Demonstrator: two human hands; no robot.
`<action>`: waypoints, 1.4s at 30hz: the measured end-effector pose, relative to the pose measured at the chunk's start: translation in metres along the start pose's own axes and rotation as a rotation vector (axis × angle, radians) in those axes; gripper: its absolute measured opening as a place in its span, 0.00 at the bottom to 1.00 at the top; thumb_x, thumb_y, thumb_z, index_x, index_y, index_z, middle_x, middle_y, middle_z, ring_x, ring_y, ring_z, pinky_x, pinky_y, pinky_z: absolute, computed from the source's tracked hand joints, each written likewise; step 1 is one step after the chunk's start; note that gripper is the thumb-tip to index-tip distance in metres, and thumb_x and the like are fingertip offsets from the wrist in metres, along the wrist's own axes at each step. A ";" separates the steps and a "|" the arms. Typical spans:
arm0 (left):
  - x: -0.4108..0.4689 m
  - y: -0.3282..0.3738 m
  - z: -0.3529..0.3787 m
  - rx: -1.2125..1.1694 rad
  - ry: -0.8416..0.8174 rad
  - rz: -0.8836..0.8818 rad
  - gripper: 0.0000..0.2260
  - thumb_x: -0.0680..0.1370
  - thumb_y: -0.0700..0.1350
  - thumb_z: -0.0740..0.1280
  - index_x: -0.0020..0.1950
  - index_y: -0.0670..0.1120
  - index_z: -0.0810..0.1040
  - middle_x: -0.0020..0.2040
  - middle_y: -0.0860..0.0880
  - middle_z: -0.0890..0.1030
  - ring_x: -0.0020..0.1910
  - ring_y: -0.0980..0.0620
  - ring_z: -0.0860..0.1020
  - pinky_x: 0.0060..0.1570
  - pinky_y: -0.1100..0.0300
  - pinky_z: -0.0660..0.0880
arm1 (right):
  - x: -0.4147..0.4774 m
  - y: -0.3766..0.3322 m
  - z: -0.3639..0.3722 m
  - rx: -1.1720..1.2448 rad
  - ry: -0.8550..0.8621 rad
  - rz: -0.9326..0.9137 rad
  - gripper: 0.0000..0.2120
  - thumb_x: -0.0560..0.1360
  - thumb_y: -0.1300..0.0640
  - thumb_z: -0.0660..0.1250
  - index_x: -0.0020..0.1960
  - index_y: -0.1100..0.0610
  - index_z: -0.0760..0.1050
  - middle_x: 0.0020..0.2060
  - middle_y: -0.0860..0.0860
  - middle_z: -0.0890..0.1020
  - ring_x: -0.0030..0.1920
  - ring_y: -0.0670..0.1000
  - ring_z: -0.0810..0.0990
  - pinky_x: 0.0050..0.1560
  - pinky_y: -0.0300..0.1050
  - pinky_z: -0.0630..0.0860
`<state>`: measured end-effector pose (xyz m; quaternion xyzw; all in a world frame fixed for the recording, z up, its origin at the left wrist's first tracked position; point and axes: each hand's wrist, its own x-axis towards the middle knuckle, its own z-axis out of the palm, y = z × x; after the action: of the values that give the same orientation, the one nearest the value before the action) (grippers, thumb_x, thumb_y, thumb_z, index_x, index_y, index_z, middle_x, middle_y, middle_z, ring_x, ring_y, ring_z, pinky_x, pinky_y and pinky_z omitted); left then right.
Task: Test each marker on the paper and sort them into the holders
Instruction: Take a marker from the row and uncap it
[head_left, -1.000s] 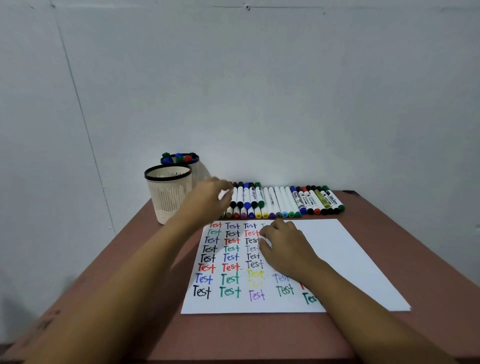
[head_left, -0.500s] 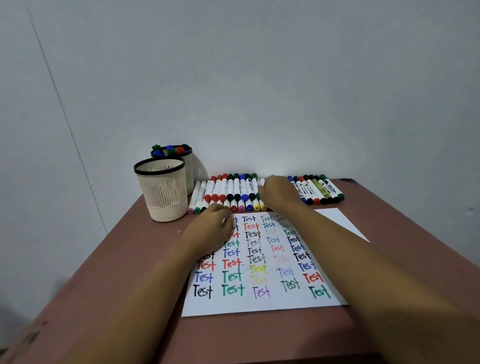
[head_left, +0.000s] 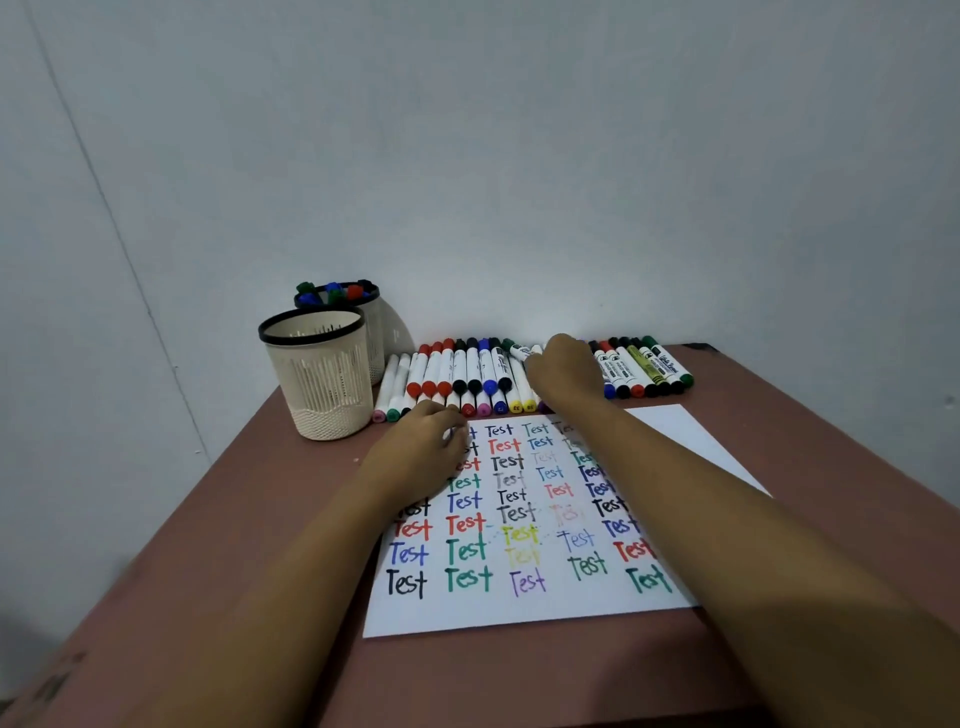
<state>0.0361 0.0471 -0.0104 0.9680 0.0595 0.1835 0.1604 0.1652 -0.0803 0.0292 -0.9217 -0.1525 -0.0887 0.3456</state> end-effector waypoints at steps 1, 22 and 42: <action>0.000 0.000 -0.001 -0.004 0.007 -0.006 0.15 0.81 0.48 0.56 0.64 0.47 0.74 0.65 0.47 0.72 0.60 0.50 0.72 0.56 0.61 0.68 | -0.001 0.004 -0.005 0.052 0.024 0.010 0.15 0.77 0.61 0.59 0.32 0.57 0.61 0.30 0.51 0.67 0.32 0.51 0.67 0.28 0.41 0.57; -0.006 0.042 -0.007 -0.026 0.099 0.254 0.18 0.80 0.49 0.59 0.69 0.47 0.67 0.53 0.51 0.74 0.47 0.54 0.72 0.45 0.64 0.68 | -0.066 0.037 -0.055 1.031 -0.144 0.168 0.10 0.78 0.58 0.63 0.39 0.59 0.75 0.27 0.52 0.74 0.28 0.47 0.69 0.28 0.39 0.65; -0.010 0.067 -0.014 -0.539 0.005 0.097 0.07 0.79 0.47 0.63 0.43 0.49 0.77 0.27 0.53 0.67 0.22 0.59 0.64 0.25 0.67 0.61 | -0.074 0.032 -0.038 1.176 -0.438 0.005 0.08 0.77 0.57 0.65 0.41 0.60 0.75 0.26 0.48 0.71 0.26 0.42 0.67 0.28 0.33 0.68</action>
<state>0.0255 -0.0133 0.0208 0.8917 -0.0378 0.2024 0.4032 0.1047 -0.1445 0.0179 -0.5746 -0.2407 0.2017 0.7558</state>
